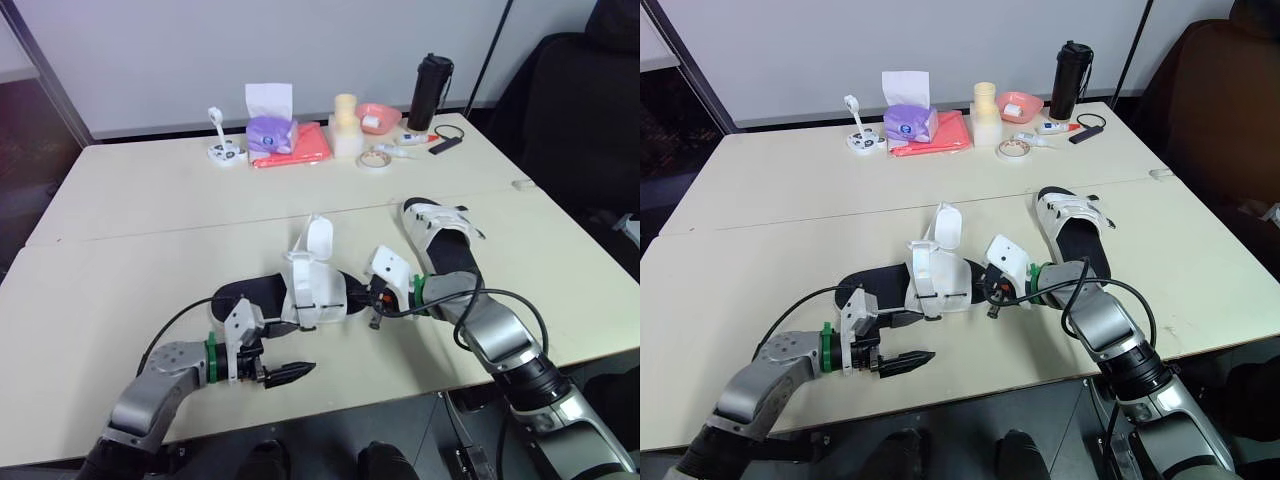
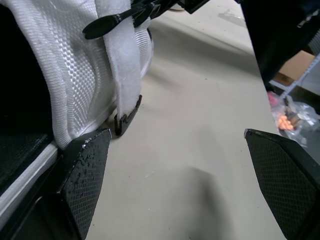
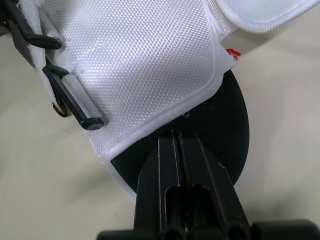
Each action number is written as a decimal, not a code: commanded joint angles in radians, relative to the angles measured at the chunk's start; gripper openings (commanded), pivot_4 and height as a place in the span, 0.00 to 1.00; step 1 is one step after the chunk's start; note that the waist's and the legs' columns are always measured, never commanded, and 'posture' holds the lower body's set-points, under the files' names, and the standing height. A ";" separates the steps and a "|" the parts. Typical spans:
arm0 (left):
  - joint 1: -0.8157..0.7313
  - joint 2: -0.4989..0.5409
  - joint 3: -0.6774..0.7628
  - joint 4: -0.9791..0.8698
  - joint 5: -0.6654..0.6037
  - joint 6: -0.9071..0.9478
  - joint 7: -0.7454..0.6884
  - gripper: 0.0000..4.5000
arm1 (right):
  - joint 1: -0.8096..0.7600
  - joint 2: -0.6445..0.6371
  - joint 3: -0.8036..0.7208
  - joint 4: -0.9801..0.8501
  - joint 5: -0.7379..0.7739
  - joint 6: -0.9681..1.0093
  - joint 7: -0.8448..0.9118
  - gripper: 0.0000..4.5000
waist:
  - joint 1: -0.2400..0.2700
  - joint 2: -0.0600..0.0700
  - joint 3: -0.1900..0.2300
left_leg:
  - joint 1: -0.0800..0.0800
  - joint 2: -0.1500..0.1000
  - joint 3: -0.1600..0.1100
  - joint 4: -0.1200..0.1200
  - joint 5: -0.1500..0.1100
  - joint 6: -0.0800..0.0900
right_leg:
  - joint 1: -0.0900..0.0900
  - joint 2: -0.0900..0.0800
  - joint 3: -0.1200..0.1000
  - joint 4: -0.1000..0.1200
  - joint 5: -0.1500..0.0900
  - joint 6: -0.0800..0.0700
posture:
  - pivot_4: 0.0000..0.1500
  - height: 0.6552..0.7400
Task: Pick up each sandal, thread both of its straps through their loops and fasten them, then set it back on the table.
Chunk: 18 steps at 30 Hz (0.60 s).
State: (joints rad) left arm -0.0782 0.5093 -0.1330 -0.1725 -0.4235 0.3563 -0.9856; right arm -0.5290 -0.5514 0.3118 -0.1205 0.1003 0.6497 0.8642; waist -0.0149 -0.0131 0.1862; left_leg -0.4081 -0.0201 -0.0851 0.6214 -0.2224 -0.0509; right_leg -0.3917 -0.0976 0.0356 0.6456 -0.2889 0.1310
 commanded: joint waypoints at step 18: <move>-0.072 -0.060 -0.028 0.045 -0.033 0.026 -0.067 0.99 | 0.013 0.003 0.021 -0.009 -0.007 0.015 0.003 0.00 | 0.000 0.000 0.000 | 0.000 0.000 0.000 0.000 0.000 0.000 | 0.000 0.000 0.000 0.000 0.000 0.000 | 1.00 1.00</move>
State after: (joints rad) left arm -0.1343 0.4558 -0.1641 -0.1196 -0.4283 0.3729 -1.0427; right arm -0.5291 -0.5513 0.3117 -0.1224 0.0996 0.6507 0.8649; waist -0.0153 -0.0131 0.1862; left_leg -0.4081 -0.0202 -0.0850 0.6215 -0.2224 -0.0509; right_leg -0.3917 -0.0976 0.0355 0.6456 -0.2888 0.1312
